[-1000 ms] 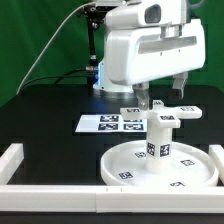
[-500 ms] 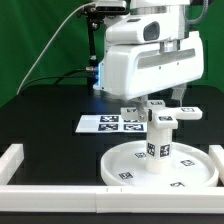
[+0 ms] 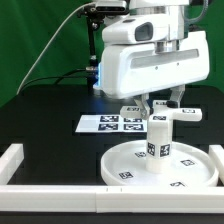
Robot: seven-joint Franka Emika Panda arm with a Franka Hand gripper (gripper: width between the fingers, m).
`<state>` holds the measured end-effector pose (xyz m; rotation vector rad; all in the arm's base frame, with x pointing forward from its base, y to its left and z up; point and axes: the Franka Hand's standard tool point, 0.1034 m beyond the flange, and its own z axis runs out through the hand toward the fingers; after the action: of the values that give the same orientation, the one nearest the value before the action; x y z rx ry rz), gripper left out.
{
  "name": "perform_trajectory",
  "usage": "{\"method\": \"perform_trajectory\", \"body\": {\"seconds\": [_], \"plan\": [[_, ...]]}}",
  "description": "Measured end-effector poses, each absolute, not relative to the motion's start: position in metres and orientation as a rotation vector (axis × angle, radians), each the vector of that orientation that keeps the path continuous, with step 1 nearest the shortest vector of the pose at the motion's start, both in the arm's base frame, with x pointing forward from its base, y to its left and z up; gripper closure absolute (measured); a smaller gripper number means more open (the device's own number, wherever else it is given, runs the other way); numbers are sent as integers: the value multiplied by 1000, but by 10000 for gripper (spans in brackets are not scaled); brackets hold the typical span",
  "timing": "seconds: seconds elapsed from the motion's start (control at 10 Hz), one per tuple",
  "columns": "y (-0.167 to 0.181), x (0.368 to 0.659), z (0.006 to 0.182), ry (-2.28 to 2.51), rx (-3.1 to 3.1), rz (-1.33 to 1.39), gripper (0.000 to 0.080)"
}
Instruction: Assemble round table
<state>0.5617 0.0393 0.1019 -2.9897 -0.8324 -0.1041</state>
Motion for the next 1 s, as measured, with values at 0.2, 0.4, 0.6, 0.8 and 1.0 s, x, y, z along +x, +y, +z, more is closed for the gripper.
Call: {"method": "perform_trajectory", "body": {"seconds": [0.2, 0.4, 0.6, 0.8, 1.0], "plan": [[38, 563, 101, -477, -3056, -129, 361], [39, 562, 101, 81, -3064, -143, 361], [40, 562, 101, 663, -2978, -113, 361], [41, 563, 105, 1065, -2846, -36, 361], [39, 561, 100, 1211, -2778, -31, 360]]}}
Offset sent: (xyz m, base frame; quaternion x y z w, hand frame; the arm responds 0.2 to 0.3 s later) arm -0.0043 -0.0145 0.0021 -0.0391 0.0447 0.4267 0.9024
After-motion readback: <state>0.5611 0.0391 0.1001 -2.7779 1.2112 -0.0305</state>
